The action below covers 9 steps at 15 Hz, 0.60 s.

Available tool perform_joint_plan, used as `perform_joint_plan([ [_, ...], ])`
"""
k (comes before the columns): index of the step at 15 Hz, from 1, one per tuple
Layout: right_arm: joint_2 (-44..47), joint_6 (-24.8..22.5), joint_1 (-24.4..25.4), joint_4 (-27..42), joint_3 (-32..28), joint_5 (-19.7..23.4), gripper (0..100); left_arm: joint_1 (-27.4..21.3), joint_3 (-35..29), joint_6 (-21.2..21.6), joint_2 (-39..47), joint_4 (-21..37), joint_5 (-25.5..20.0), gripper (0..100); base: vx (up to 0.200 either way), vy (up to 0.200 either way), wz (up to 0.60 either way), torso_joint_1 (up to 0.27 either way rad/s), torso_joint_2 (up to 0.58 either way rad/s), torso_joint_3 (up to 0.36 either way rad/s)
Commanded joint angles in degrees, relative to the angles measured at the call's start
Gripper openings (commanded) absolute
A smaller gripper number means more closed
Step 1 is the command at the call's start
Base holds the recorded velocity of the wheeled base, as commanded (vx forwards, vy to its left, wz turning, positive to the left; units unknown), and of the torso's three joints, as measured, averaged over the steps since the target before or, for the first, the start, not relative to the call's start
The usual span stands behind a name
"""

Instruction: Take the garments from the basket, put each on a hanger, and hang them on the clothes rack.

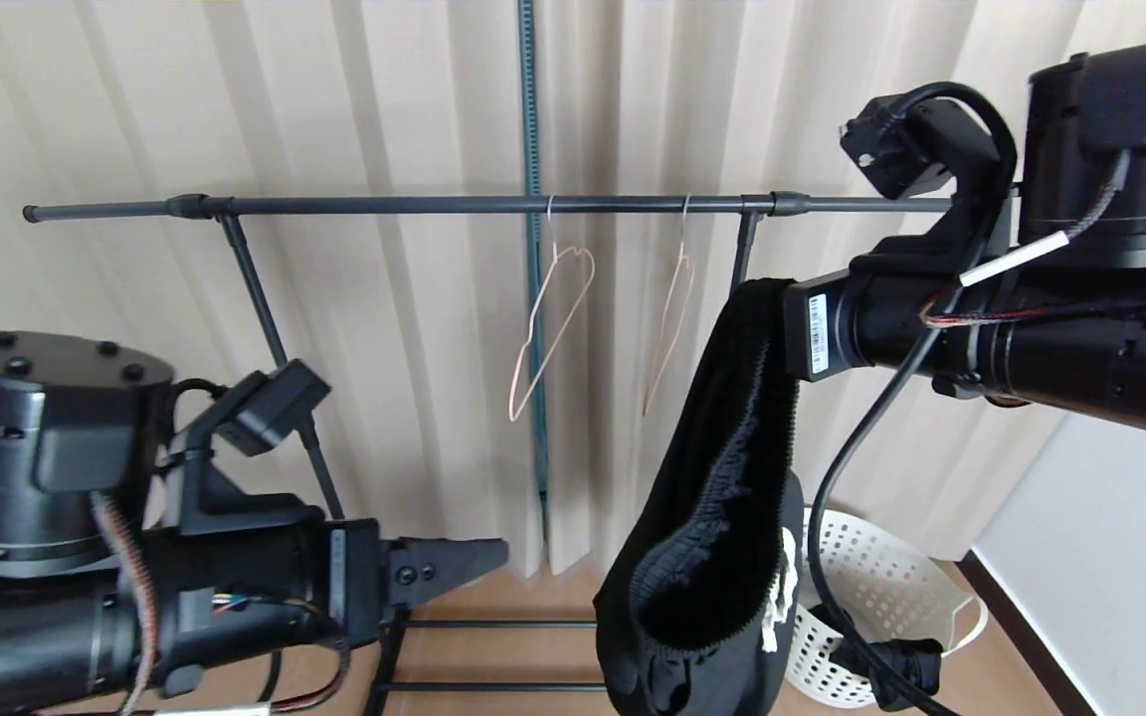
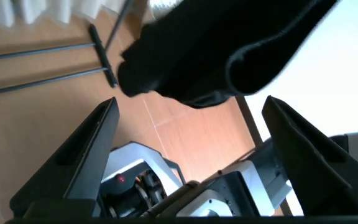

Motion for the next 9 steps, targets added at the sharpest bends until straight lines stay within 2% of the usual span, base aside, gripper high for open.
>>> perform_joint_plan([
  [1, 3.2, -0.01, 0.38, -0.08, -1.32, -0.08, 0, -3.6, -5.25, -0.18, 9.55, -0.43, 0.01, 100, 0.0, 0.0, 0.0, 0.0, 0.0, 0.0],
  [6, 3.38, 0.96, 0.55, -0.17, -2.2, 0.01, 0, -7.55, -13.16, -0.18, 21.15, -0.43, 0.1, 100, 0.0, 0.0, 0.0, 0.0, 0.0, 0.0],
  [9, 2.15, 1.31, 1.61, 0.18, -1.41, 0.01, 0, -7.64, -16.32, -0.18, 27.74, -0.43, 0.27, 100, 0.0, 0.0, 0.0, 0.0, 0.0, 0.0],
])
